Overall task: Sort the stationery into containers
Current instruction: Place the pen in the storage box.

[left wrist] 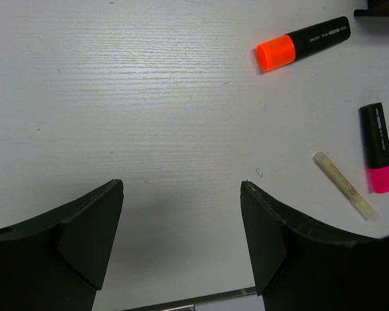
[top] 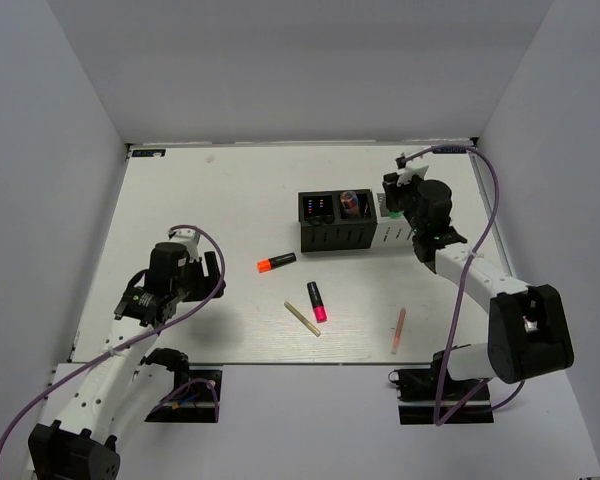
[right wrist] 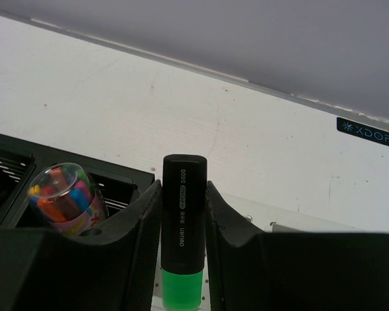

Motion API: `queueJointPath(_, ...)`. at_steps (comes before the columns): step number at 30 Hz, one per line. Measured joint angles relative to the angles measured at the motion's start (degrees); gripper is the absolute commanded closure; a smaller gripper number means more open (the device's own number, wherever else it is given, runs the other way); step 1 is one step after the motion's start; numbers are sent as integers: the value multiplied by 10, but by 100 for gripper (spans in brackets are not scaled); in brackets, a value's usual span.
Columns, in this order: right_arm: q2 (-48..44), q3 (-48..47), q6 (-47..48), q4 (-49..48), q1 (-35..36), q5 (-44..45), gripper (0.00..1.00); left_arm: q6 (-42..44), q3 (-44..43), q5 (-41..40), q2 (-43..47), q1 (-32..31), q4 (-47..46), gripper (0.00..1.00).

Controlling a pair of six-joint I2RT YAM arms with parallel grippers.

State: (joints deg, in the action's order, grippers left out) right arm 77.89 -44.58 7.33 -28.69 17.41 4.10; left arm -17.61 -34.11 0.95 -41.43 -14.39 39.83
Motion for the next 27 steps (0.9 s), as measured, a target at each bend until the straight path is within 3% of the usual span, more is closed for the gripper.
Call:
queueJointPath(15, 28, 19, -56, -62, -45, -74, 100, 2, 0, 6, 0, 0, 0, 17)
queueJointPath(16, 31, 19, -57, -62, -47, -77, 95, 2, 0, 7, 0, 0, 0, 17)
queueJointPath(17, 34, 20, -57, -62, -48, -80, 80, 2, 0, 8, 0, 0, 0, 17)
queueJointPath(19, 39, 23, -57, -62, -50, -87, 63, 2, 0, 15, -2, 0, -4, 17)
queueJointPath(22, 40, 29, -57, -61, -52, -97, 46, 2, 0, 33, -13, 0, -17, 43)
queueJointPath(23, 40, 30, -58, -61, -53, -99, 45, 2, 0, 42, -21, 0, -22, 55)
queueJointPath(24, 40, 31, -55, -59, -54, -103, 45, 4, 0, 51, -34, 0, -26, 74)
queueJointPath(26, 40, 31, -54, -57, -56, -106, 42, 5, -8, 67, -65, 0, -29, 84)
queueJointPath(27, 39, 31, -54, -55, -58, -108, 42, 6, -14, 72, -81, 0, -30, 84)
